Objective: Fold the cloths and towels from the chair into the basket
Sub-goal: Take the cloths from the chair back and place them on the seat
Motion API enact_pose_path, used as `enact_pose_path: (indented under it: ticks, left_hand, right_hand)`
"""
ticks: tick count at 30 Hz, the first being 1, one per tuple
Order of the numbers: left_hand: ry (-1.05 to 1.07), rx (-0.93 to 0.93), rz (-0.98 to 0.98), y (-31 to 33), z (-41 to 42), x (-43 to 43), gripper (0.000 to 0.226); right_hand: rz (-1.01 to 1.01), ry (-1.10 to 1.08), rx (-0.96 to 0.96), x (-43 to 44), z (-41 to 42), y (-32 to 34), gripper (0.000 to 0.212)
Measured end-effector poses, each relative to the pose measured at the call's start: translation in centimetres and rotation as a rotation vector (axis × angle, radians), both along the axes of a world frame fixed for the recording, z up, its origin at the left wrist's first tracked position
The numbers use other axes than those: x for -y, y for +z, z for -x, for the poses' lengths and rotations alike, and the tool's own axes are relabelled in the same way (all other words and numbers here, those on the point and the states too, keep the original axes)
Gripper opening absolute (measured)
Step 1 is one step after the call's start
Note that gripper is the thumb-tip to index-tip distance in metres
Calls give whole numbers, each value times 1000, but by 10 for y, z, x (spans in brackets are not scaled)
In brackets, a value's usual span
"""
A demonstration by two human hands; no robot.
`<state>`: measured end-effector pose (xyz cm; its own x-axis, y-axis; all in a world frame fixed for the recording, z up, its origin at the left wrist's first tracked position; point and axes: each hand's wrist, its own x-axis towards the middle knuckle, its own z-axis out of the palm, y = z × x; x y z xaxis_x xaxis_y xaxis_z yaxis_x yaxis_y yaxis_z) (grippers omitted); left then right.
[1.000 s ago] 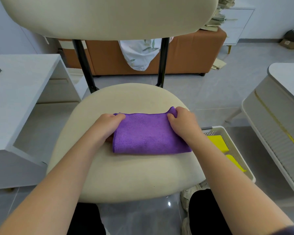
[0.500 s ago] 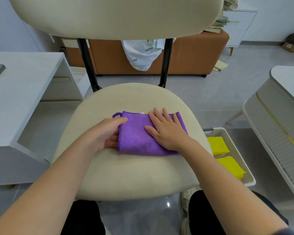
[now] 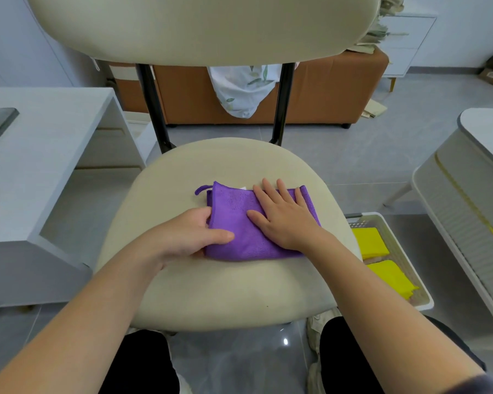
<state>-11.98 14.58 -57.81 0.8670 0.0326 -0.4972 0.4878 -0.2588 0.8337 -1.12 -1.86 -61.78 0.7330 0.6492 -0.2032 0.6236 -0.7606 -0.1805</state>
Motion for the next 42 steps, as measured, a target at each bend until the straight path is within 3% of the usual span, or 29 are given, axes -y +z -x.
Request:
enact_pose_path:
  ticks: [4,11,15,17,19,21,25,27,31,34,39,42]
  left_hand:
    - [49,-13,-158,1,-1,-6,8]
    - [100,-38,-249,-4,-6,-5,23]
    - [76,-31,-750,-3,-3,1,19]
    - [159,129,-1120,3,-1,12,18]
    - [195,403,-1286,1,-6,25,25]
    - [79,528,-1209,-8,-14,38,42]
    - [-232,171,-1109,-37,-18,46,67]
    - [-253,143,-1091,-40,-19,39,68]
    - [-251,187,-1118,-42,-27,22,68]
    - [-266,217,-1112,-44,-28,16,69]
    - [-311,270,-1069,-40,-32,10,69]
    - [-316,340,-1069,-35,-33,8,84]
  right_hand:
    - [-12,-8,-6,0,0,0,62]
    - [-28,-9,19,1,1,-1,61]
    - [-57,-17,31,1,3,-2,61]
    - [-131,-30,15,3,4,-1,60]
    - [-290,-70,-51,5,5,3,57]
    - [-496,-138,-135,9,6,11,53]
    - [-714,-297,-82,27,1,26,42]
    - [-747,-426,-124,42,-2,32,33]
    - [-798,-627,-562,71,-5,40,11]
    - [-745,-562,-808,87,-1,43,16]
    - [-693,-372,-1010,104,0,46,21]
    - [-704,-275,-1098,103,1,44,18]
